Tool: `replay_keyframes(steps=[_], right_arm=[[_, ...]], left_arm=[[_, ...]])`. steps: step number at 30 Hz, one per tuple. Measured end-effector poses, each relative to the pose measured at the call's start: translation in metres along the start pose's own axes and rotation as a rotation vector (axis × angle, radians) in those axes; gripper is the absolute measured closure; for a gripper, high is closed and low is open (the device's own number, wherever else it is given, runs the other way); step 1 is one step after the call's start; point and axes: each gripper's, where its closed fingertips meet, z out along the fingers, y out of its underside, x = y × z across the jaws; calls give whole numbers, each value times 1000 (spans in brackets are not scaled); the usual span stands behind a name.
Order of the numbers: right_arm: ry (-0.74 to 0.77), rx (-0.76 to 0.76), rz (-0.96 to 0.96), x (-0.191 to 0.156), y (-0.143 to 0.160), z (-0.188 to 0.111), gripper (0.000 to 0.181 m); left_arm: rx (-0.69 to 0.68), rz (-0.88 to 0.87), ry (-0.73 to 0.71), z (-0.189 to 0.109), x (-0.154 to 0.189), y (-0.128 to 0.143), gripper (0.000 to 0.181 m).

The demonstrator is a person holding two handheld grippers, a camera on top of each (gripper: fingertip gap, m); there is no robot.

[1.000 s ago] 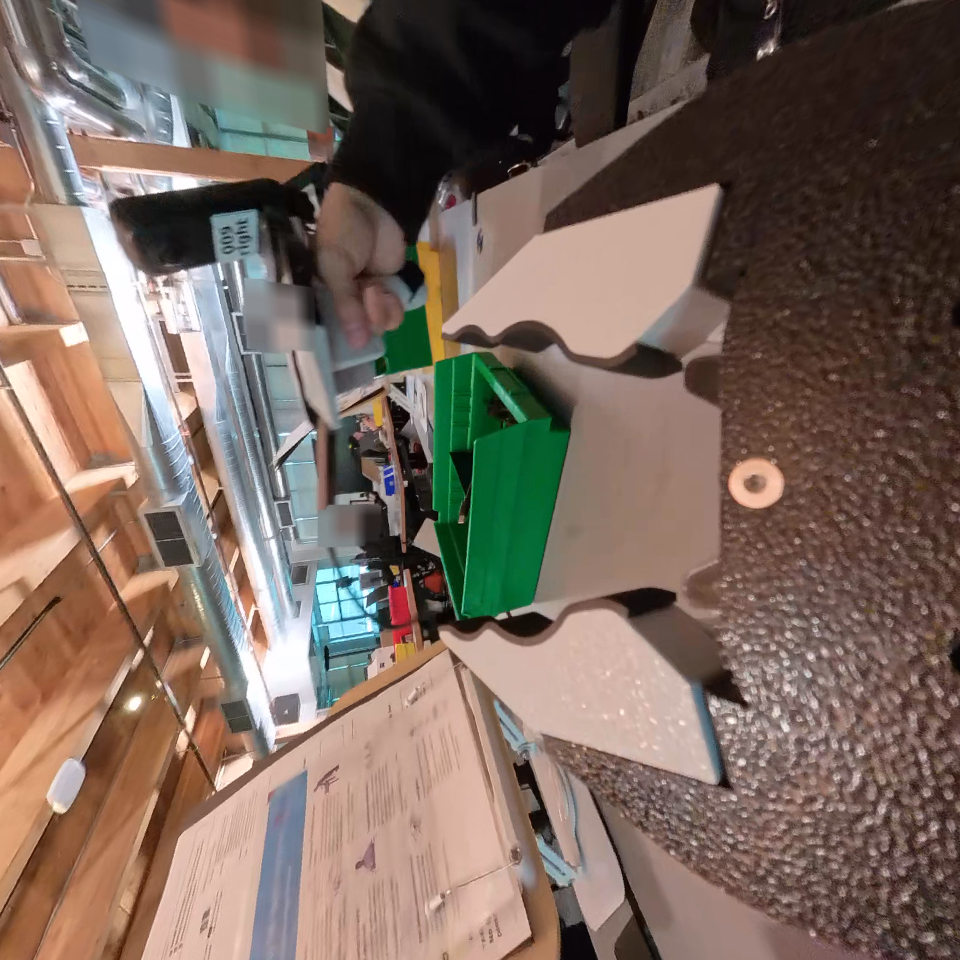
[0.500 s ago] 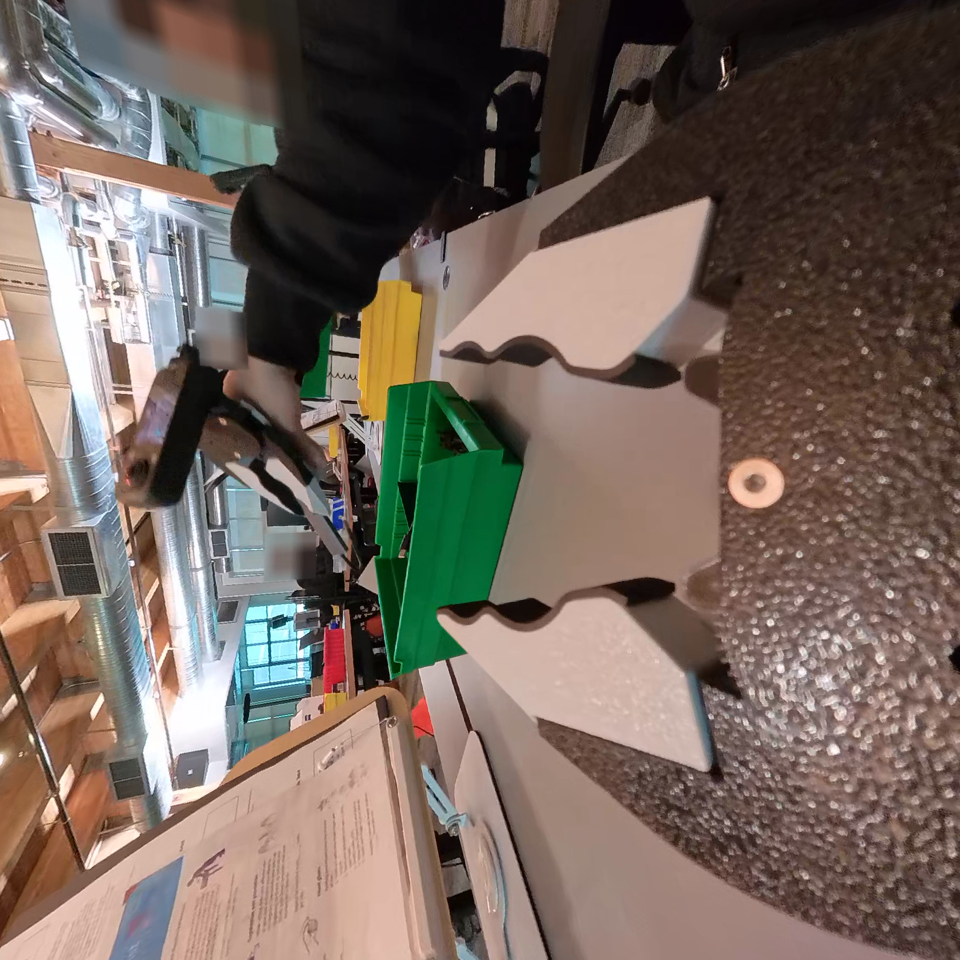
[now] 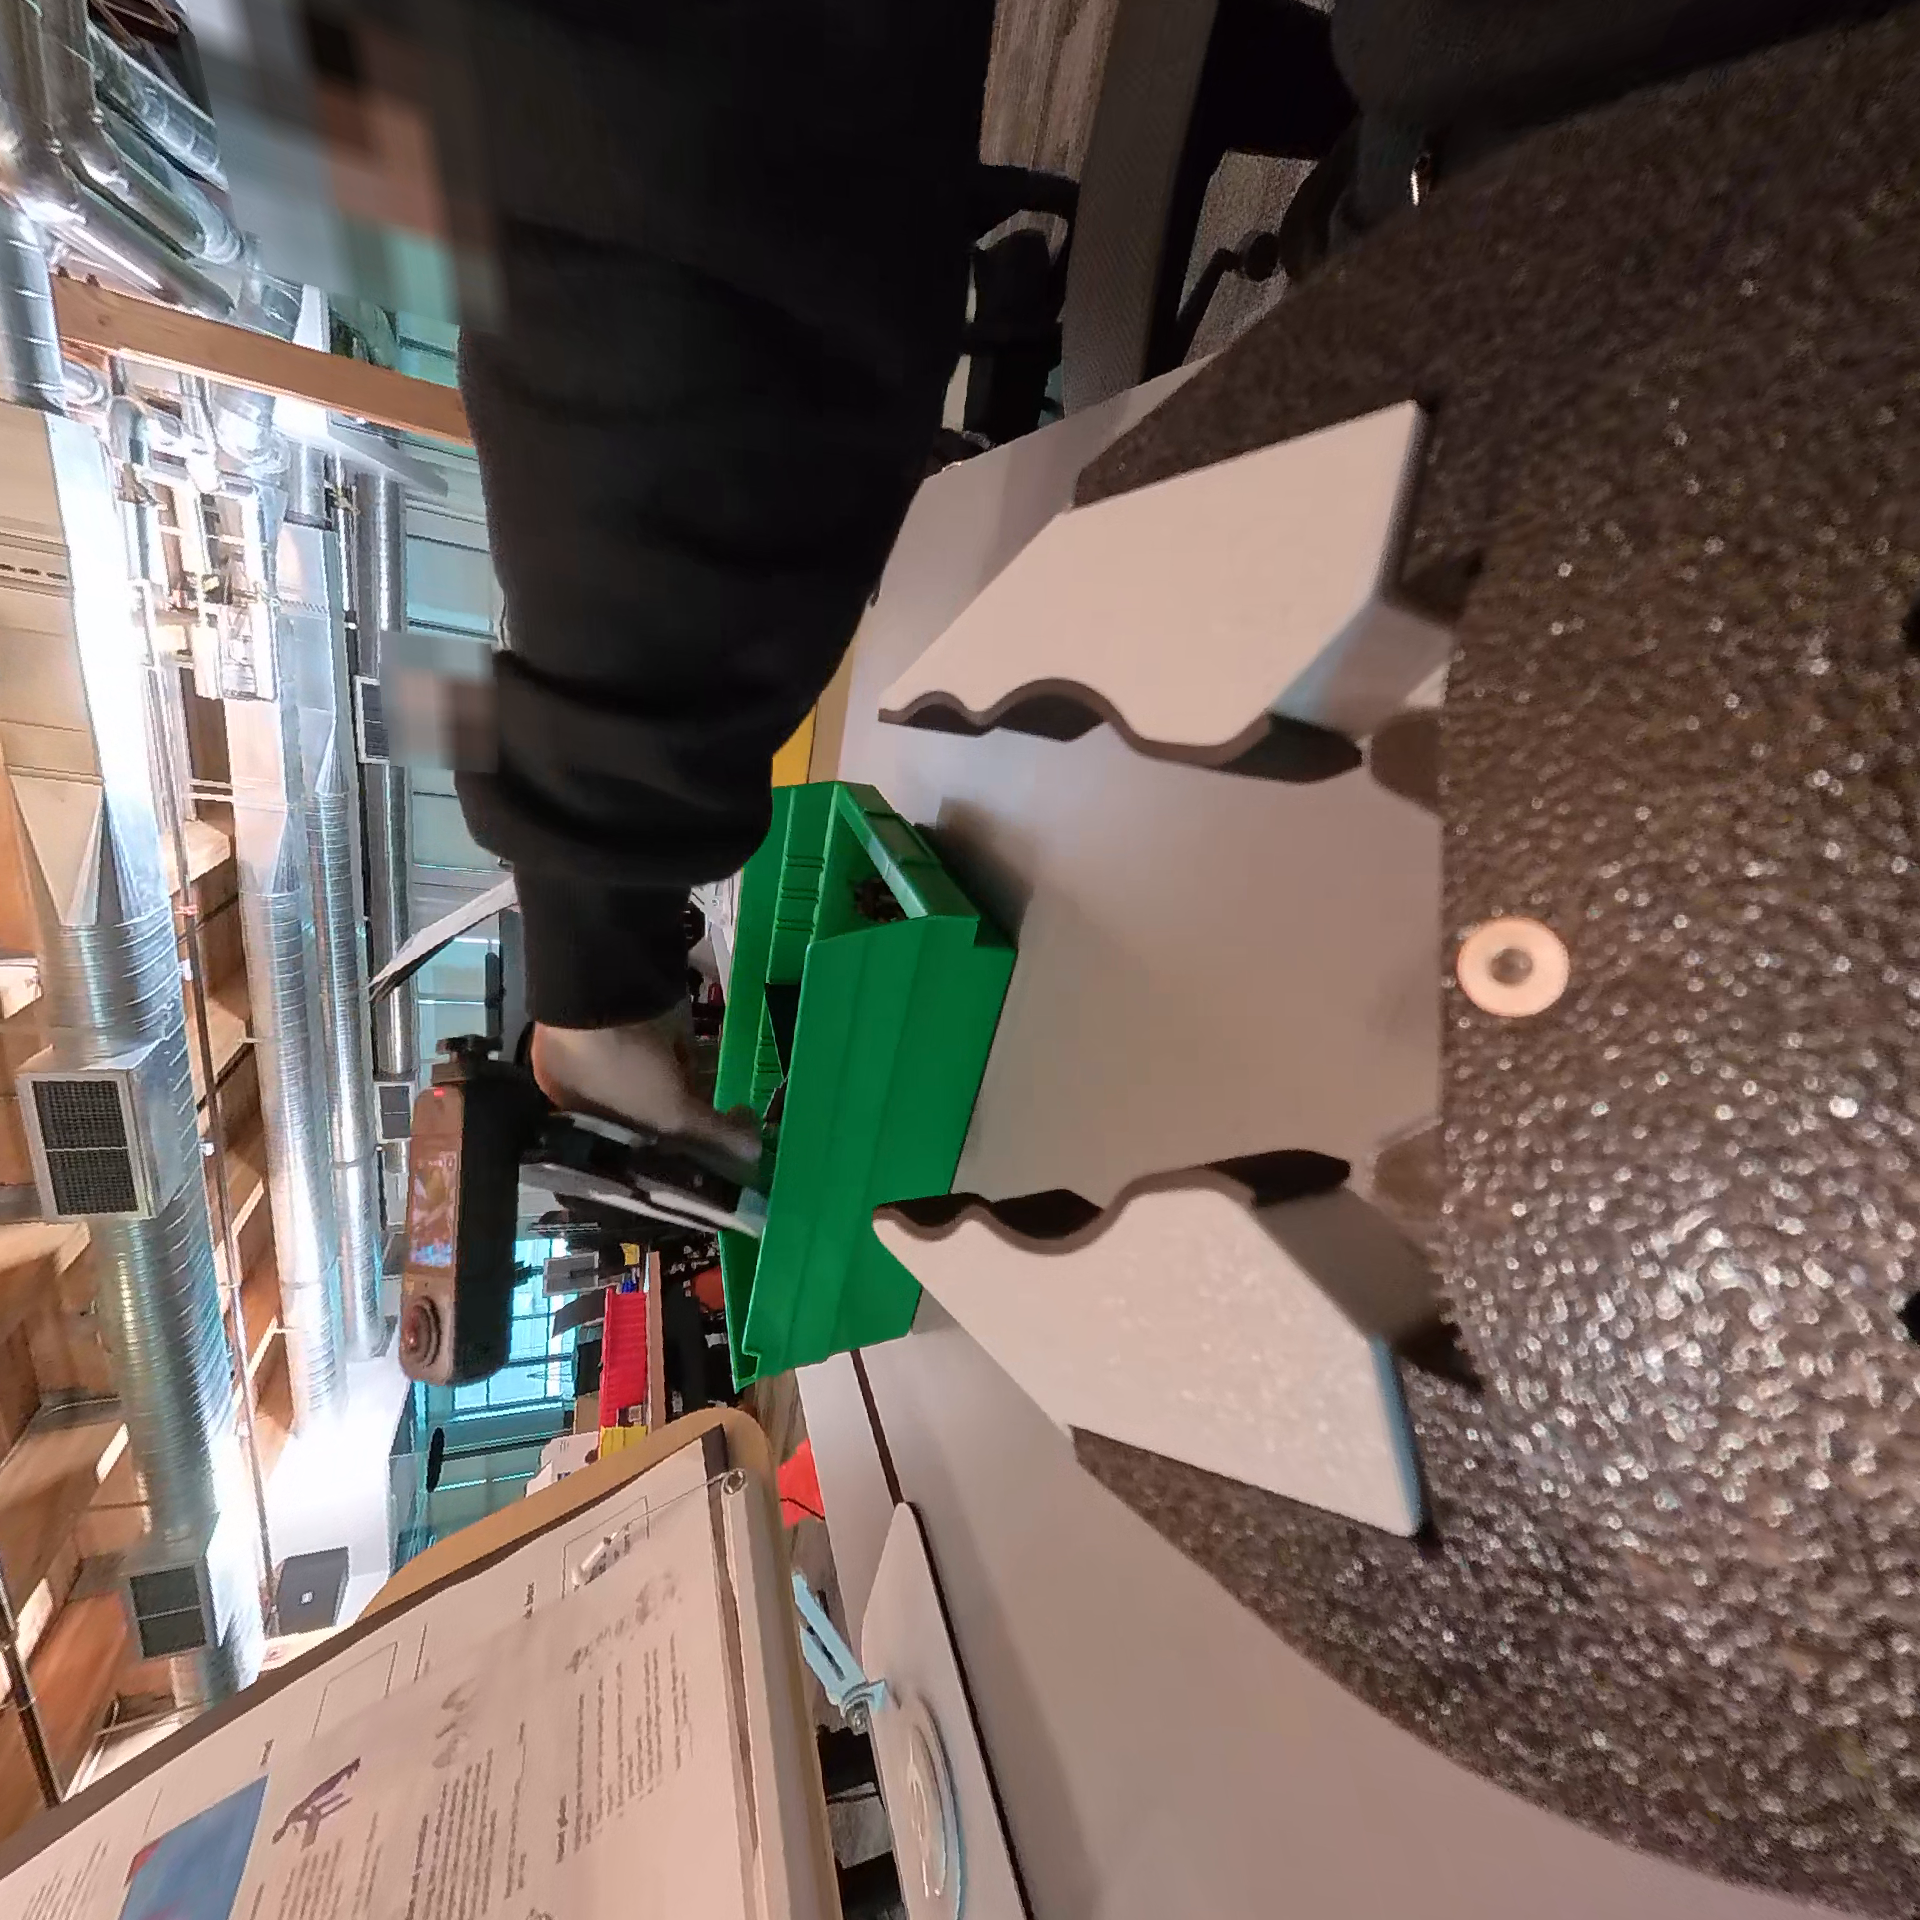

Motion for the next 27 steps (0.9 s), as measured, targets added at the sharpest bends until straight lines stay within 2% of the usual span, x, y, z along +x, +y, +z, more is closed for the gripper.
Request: replay_keyframes(steps=[3,6,11,15,19,27], right_arm=[[-22,113,86,-2,-23,1,147],[-19,170,103,1,-30,-2,134],[-96,234,55,-6,-26,-9,117],[-215,186,26,-22,-5,-8,94],[-214,224,48,-15,2,-15,91],[-136,514,281,29,-9,-60,95]], left_arm=[[2,-1,0,0,0,0,94],[8,-5,3,-1,0,-1,94],[11,-24,14,-1,0,-1,95],[5,-15,21,-1,3,-1,95],[3,-14,19,0,3,0,95],[-1,-10,18,0,3,0,96]])
